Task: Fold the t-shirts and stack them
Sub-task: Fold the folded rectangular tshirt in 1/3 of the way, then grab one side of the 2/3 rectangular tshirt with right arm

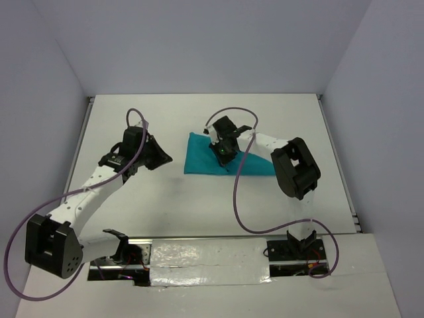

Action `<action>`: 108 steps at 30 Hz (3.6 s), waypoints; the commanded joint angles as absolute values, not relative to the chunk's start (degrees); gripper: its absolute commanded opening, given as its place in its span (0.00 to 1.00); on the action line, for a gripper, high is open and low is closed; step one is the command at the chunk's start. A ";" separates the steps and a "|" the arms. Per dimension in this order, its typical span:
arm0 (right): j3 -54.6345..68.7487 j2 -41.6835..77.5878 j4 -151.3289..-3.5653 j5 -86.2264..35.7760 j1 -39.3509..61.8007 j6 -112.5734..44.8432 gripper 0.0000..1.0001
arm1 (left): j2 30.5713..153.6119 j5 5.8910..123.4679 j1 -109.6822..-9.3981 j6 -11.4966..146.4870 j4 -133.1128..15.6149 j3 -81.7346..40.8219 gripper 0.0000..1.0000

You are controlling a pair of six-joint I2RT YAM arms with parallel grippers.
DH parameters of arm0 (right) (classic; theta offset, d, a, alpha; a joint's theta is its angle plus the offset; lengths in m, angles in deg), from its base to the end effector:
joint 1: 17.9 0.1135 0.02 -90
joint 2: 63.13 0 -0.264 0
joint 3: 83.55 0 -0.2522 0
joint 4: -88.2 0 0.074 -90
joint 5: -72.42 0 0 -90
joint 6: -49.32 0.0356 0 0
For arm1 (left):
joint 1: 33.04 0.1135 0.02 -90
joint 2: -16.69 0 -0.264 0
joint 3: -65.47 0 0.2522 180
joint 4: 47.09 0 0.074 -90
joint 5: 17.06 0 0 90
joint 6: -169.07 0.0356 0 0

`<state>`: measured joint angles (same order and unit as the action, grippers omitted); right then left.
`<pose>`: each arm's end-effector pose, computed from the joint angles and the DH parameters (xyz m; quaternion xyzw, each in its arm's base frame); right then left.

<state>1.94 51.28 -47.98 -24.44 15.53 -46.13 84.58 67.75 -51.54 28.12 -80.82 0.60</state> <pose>0.3437 0.2320 0.1700 -0.3364 0.9121 0.1114 0.2061 0.2457 -0.0856 0.2793 -0.2300 0.8631 -0.2883 0.3449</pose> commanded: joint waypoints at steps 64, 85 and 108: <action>-6.69 49.83 -41.83 -40.07 -4.27 -48.59 0.20 | 124.71 53.00 -57.74 32.93 -64.99 -20.18 0.11; -2.47 48.30 -33.13 -41.05 -28.27 -61.51 0.78 | 98.79 51.32 -57.56 32.50 -62.26 -9.38 0.82; 1.66 55.17 -37.35 -42.02 -26.60 -63.09 0.67 | 82.25 55.80 -57.56 26.43 -59.89 8.65 0.83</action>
<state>-0.42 53.38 -36.92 -41.44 -27.60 -63.09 83.88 55.25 -57.62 27.59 -62.48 8.01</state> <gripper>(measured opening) 0.669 0.828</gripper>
